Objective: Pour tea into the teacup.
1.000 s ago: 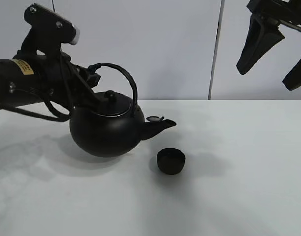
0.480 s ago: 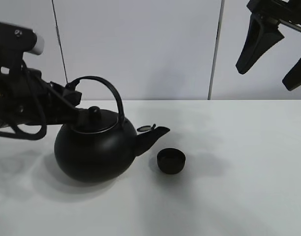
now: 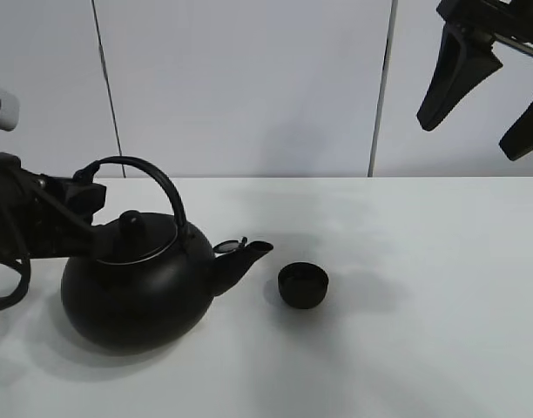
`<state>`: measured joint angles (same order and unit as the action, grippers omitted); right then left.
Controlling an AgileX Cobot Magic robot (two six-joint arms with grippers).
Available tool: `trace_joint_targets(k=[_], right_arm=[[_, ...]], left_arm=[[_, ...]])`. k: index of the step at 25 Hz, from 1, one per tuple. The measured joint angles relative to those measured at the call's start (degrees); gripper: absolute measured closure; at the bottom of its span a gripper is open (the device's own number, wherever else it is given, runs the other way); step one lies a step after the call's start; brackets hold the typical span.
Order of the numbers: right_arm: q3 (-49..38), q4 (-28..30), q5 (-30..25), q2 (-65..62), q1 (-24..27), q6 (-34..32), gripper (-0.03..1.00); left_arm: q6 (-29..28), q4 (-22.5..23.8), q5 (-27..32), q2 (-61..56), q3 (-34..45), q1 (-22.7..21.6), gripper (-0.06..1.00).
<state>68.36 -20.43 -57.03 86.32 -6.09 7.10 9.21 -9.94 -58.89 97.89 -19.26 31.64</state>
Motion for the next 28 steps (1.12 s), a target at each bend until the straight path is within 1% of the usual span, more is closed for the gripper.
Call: trace_joint_targets(k=[17,23,28], right_arm=[[0.0,-0.18,0.0,0.0,0.0,0.0,0.4],[0.0,-0.18,0.0,0.0,0.0,0.0,0.4],[0.0,-0.23,0.0,0.0,0.0,0.0,0.4]], left_arm=[[0.1,-0.27,-0.79,0.0,3.85,0.0,0.83],[0.1,1.34,-0.43,0.0,3.85,0.0,0.83],[0.1,1.53,0.21,-0.21,3.85,0.0,0.83]])
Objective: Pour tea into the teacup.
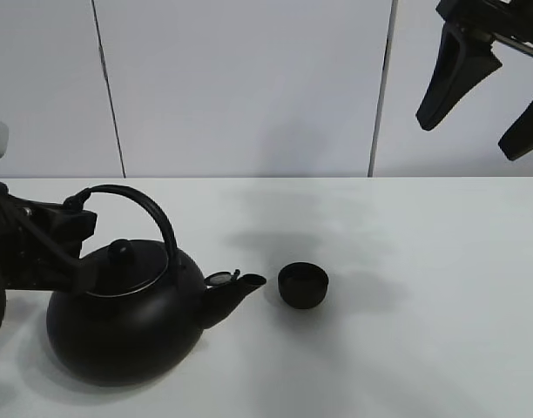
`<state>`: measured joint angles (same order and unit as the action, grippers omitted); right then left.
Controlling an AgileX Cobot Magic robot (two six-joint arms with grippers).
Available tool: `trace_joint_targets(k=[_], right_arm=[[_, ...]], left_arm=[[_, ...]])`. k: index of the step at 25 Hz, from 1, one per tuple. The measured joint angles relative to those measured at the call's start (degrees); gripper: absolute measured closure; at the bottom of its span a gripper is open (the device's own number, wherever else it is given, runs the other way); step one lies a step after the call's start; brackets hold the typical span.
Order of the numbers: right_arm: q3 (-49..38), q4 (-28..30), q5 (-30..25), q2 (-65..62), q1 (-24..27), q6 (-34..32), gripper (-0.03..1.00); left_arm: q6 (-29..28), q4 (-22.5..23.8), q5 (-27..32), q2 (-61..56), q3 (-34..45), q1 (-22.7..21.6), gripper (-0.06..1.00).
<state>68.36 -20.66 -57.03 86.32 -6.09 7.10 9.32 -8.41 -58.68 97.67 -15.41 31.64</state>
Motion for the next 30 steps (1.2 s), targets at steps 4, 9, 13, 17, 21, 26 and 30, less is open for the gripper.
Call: trace_joint_targets(k=[4,9,13,17,21,26,30], right_arm=[[0.0,0.0,0.0,0.0,0.0,0.0,0.4],[0.0,0.0,0.0,0.0,0.0,0.0,0.4],[0.0,0.0,0.0,0.0,0.0,0.0,0.4],[0.0,0.0,0.0,0.0,0.0,0.0,0.4],[0.0,0.0,0.0,0.0,0.0,0.0,0.4],[0.0,-0.06,0.0,0.0,0.0,0.0,0.4],[0.0,-0.06,0.0,0.0,0.0,0.0,0.4]], left_arm=[[0.0,1.05,1.26,-0.45,0.0,0.0,0.83],[0.0,1.42,1.38,-0.45,0.0,-0.05,0.83],[-0.23,1.46,1.86,-0.58,-0.05,-0.05,0.83],[-0.94,1.46,2.52,-0.93,-0.05,-0.05,0.83],[-1.99,2.18,2.83,-1.1,-0.05,-0.05,0.78],[-2.92,2.89,3.0,-1.1,-0.05,-0.05,0.68],[-2.98,2.95,3.49,-1.1,-0.05,-0.05,0.66]])
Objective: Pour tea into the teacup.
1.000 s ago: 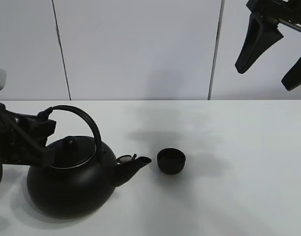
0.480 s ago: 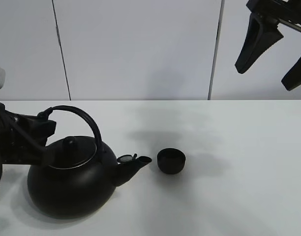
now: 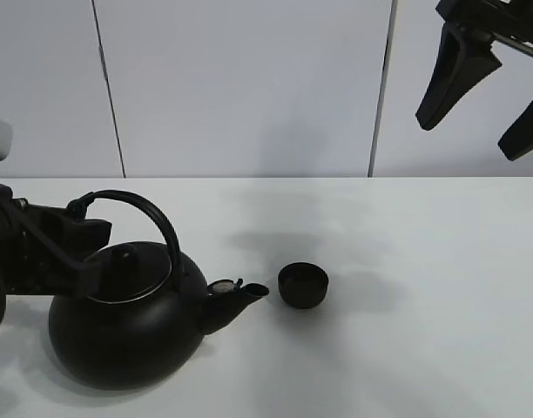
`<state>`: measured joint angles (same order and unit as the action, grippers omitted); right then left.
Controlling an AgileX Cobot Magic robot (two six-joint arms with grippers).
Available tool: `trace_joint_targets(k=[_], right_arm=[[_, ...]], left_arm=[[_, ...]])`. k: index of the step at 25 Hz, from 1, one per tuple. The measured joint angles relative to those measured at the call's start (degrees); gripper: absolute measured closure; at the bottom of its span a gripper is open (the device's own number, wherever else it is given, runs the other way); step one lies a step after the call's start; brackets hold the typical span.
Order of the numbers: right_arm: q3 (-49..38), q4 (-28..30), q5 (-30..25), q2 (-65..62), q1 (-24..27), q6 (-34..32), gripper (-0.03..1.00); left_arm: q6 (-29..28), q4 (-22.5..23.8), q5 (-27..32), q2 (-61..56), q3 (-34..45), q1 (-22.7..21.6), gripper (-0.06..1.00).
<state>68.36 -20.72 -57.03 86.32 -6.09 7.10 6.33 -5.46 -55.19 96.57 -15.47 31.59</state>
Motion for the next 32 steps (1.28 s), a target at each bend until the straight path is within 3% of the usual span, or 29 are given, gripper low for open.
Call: trace_joint_targets(k=[26,32], right_arm=[[0.0,-0.05,0.0,0.0,0.0,0.0,0.4],[0.0,-0.05,0.0,0.0,0.0,0.0,0.4]], left_arm=[[-5.37,0.01,4.68,-3.62,0.07,0.0,0.64],[-5.8,0.06,5.91,-5.9,3.56,0.0,0.64]])
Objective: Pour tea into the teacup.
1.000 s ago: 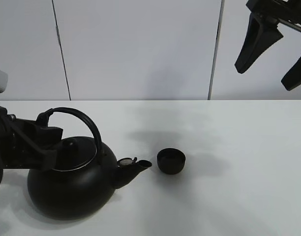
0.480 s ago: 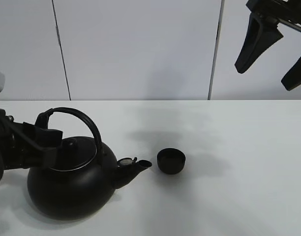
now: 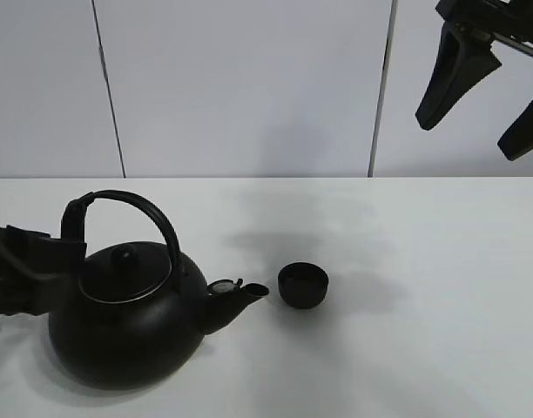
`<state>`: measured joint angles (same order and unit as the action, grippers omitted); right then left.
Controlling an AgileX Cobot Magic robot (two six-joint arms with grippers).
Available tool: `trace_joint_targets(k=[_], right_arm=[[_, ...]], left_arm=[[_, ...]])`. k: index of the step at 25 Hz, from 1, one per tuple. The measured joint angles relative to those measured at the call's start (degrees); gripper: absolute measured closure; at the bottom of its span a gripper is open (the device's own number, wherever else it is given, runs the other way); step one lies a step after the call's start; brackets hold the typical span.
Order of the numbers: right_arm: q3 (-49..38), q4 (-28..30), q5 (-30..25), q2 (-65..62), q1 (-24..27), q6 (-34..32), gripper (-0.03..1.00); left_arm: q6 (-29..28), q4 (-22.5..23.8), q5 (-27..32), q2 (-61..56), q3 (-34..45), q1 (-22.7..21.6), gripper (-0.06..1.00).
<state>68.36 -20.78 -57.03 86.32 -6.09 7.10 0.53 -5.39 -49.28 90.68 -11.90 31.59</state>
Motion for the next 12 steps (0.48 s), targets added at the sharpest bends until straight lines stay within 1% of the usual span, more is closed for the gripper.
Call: trace_joint_targets(k=[4,10,12], right_arm=[[0.0,-0.18,0.0,0.0,0.0,0.0,0.4],[0.0,-0.45,0.0,0.0,0.0,0.0,0.4],[0.0,-0.45,0.0,0.0,0.0,0.0,0.4]], left_arm=[[-1.88,0.0,-0.41,-3.81,2.18,0.0,0.64],[-4.64,0.98,0.24,-13.09,2.3,0.0,0.64],[-5.43,0.98,3.53,-16.13,1.2,0.0,0.64]])
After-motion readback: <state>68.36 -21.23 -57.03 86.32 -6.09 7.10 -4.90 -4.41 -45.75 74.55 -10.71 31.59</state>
